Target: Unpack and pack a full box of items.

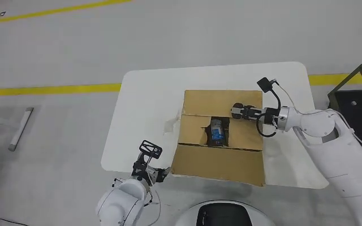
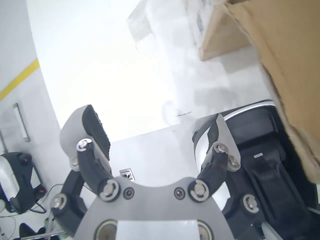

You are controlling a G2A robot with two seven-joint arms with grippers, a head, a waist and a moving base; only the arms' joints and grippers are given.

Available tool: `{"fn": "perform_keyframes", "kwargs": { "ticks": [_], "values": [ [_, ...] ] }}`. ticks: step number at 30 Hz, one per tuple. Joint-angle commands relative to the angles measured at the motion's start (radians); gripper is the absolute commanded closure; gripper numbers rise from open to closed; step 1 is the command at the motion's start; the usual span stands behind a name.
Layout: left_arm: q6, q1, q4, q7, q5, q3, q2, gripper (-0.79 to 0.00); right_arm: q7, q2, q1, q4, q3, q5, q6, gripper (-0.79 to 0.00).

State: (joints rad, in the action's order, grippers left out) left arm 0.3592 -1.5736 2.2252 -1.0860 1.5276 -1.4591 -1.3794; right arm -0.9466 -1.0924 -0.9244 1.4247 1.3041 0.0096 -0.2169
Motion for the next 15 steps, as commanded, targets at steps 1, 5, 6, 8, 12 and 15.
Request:
{"fn": "perform_keyframes", "kwargs": {
  "ticks": [1, 5, 6, 8, 12, 15],
  "values": [
    [-0.002, -0.006, 0.016, 0.005, -0.018, 0.028, 0.000, -0.785, -0.002, 0.002, 0.002, 0.004, 0.003, 0.000, 0.003, 0.000],
    [-0.021, 0.017, 0.041, 0.013, -0.053, 0.081, -0.002, -0.785, -0.004, 0.005, 0.003, 0.017, 0.011, 0.004, 0.004, 0.000],
    [-0.022, 0.027, 0.048, 0.016, -0.063, 0.095, -0.002, -0.785, -0.005, 0.006, 0.004, 0.022, 0.013, 0.003, 0.005, 0.000],
    [-0.043, 0.047, 0.053, 0.014, -0.081, 0.114, -0.004, -0.785, -0.008, 0.008, 0.003, 0.028, 0.018, 0.002, 0.006, 0.000],
    [-0.056, 0.097, 0.062, 0.019, -0.100, 0.146, -0.004, -0.785, 0.007, 0.012, 0.003, 0.032, 0.034, 0.013, 0.005, 0.000],
    [-0.085, 0.144, 0.056, 0.024, -0.117, 0.154, -0.006, -0.785, 0.020, 0.014, -0.002, 0.041, 0.050, 0.045, -0.010, 0.000]
  ]
}}
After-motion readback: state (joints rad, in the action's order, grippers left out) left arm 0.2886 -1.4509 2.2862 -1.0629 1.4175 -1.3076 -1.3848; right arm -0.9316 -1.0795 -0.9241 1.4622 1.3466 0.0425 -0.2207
